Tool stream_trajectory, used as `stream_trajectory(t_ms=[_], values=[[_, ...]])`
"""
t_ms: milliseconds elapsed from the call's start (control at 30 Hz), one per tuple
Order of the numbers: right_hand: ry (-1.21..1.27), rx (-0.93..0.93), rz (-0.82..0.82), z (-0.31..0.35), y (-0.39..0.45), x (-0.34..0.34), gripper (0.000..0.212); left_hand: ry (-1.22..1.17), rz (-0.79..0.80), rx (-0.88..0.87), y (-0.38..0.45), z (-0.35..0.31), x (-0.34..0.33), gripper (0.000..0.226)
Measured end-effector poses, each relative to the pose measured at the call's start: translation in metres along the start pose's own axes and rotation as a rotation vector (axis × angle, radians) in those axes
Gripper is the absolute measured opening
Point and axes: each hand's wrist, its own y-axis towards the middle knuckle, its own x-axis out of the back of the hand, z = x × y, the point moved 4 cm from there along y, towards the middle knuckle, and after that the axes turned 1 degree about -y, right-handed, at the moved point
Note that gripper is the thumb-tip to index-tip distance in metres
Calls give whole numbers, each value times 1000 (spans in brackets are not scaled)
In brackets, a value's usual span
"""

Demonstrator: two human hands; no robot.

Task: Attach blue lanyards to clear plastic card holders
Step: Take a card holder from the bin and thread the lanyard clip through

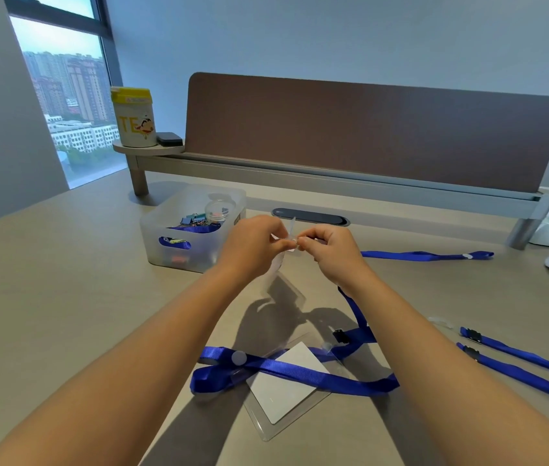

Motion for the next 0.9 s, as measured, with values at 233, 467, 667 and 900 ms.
stream_trajectory(t_ms=[233, 467, 667, 900], values=[[12, 17, -30, 1, 0, -1, 24, 294, -47, -239, -4, -5, 2, 31], [-2, -13, -73, -1, 2, -8, 24, 310, -4, -192, -1, -7, -5, 32], [11, 5, -122, 1, 4, -16, 23, -31, -22, 3, 4, 5, -5, 30], [30, 52, -129, 5, 5, -19, 22, -444, -93, 166, 6, 18, -5, 27]])
